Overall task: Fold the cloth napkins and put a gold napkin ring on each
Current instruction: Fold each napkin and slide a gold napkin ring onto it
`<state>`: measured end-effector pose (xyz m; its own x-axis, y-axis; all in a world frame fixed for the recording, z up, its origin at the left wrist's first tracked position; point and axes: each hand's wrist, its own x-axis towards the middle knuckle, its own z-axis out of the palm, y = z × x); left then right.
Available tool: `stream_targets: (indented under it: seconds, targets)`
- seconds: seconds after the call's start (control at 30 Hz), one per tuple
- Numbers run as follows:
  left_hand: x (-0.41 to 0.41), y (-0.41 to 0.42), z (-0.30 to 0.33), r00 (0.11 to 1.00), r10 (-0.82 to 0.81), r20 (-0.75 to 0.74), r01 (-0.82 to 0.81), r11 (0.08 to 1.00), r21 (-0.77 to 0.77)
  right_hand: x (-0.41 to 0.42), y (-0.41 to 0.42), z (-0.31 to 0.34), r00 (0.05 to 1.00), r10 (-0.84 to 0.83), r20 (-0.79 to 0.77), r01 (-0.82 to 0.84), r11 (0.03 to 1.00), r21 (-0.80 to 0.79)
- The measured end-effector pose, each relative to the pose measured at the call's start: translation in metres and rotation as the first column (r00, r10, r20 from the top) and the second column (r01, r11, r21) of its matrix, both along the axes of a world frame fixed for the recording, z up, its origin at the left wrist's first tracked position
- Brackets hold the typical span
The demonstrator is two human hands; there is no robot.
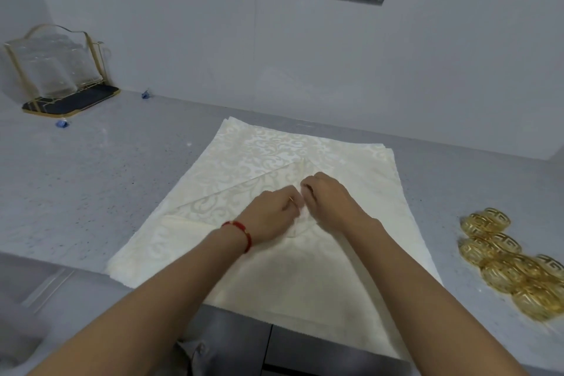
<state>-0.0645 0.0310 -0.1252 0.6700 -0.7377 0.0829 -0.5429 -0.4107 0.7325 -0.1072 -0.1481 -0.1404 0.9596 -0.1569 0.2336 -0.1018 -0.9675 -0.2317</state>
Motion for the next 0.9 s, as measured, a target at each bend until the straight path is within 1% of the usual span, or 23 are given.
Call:
stream_targets:
  seconds: [0.03, 0.1, 0.13, 0.17, 0.2, 0.23, 0.3, 0.37, 0.43, 0.53, 0.63, 0.67, 0.7, 0.73, 0.8, 0.83, 0.9]
  targets:
    - [0.005, 0.004, 0.007, 0.997, 0.025, -0.080, -0.027, 0.999, -0.025, -0.006, 0.001, 0.003, 0.999, 0.014, -0.050, -0.012, 0.999, 0.050]
    - [0.012, 0.016, 0.014, 0.986, 0.082, -0.146, -0.105, 0.983, -0.152, -0.019, 0.009, 0.005, 0.987, 0.008, -0.163, -0.002, 0.999, 0.036]
    - [0.016, 0.023, 0.013, 0.985, 0.120, -0.121, -0.143, 0.970, -0.198, -0.024, 0.015, 0.004, 0.982, -0.014, -0.186, 0.016, 1.000, 0.012]
    - [0.020, 0.031, 0.012, 0.985, 0.167, -0.049, -0.173, 0.964, -0.202, -0.028, 0.021, 0.002, 0.984, -0.031, -0.178, 0.030, 1.000, -0.009]
    - [0.023, 0.039, 0.010, 0.975, 0.216, 0.057, -0.206, 0.967, -0.151, -0.031, 0.026, -0.003, 0.985, -0.040, -0.167, 0.036, 0.999, -0.028]
    - [0.028, 0.047, 0.009, 0.953, 0.254, 0.165, -0.246, 0.967, -0.067, -0.033, 0.030, -0.006, 0.987, -0.044, -0.154, 0.036, 0.998, -0.054]
    - [0.040, 0.065, 0.003, 0.908, 0.289, 0.302, -0.336, 0.935, 0.116, -0.035, 0.033, -0.016, 0.992, -0.045, -0.122, 0.037, 0.997, -0.068]
    - [0.052, 0.082, -0.002, 0.884, 0.288, 0.370, -0.400, 0.873, 0.277, -0.037, 0.034, -0.020, 0.993, -0.051, -0.109, 0.048, 0.998, -0.029]
    - [0.062, 0.094, -0.001, 0.891, 0.260, 0.373, -0.410, 0.815, 0.410, -0.039, 0.034, -0.023, 0.994, -0.051, -0.098, 0.052, 0.999, 0.013]
    - [0.071, 0.104, 0.008, 0.935, 0.227, 0.272, -0.341, 0.786, 0.515, -0.040, 0.033, -0.025, 0.997, -0.035, -0.071, 0.040, 0.997, 0.070]
    - [0.079, 0.112, 0.028, 0.962, 0.215, 0.169, -0.273, 0.744, 0.610, -0.041, 0.033, -0.024, 0.998, -0.034, -0.049, 0.039, 0.995, 0.092]
    - [0.083, 0.116, 0.036, 0.970, 0.215, 0.112, -0.237, 0.745, 0.624, -0.041, 0.033, -0.024, 0.998, -0.031, -0.046, 0.036, 0.995, 0.098]
    - [0.086, 0.120, 0.045, 0.975, 0.222, 0.024, -0.190, 0.766, 0.614, -0.042, 0.033, -0.024, 0.999, -0.027, -0.046, 0.032, 0.994, 0.108]
    - [0.089, 0.123, 0.052, 0.968, 0.229, -0.103, -0.131, 0.810, 0.572, -0.042, 0.032, -0.023, 0.999, -0.021, -0.046, 0.026, 0.992, 0.123]
    - [0.093, 0.126, 0.066, 0.897, 0.209, -0.389, -0.052, 0.925, 0.377, -0.044, 0.032, -0.021, 0.999, -0.009, -0.051, 0.016, 0.989, 0.147]
    - [0.092, 0.124, 0.073, 0.842, 0.172, -0.512, -0.042, 0.966, 0.255, -0.044, 0.031, -0.021, 0.999, -0.006, -0.053, 0.013, 0.989, 0.150]
    - [0.093, 0.114, 0.080, 0.721, 0.116, -0.683, -0.116, 0.992, 0.046, -0.045, 0.031, -0.020, 0.998, -0.002, -0.058, 0.011, 0.988, 0.151]
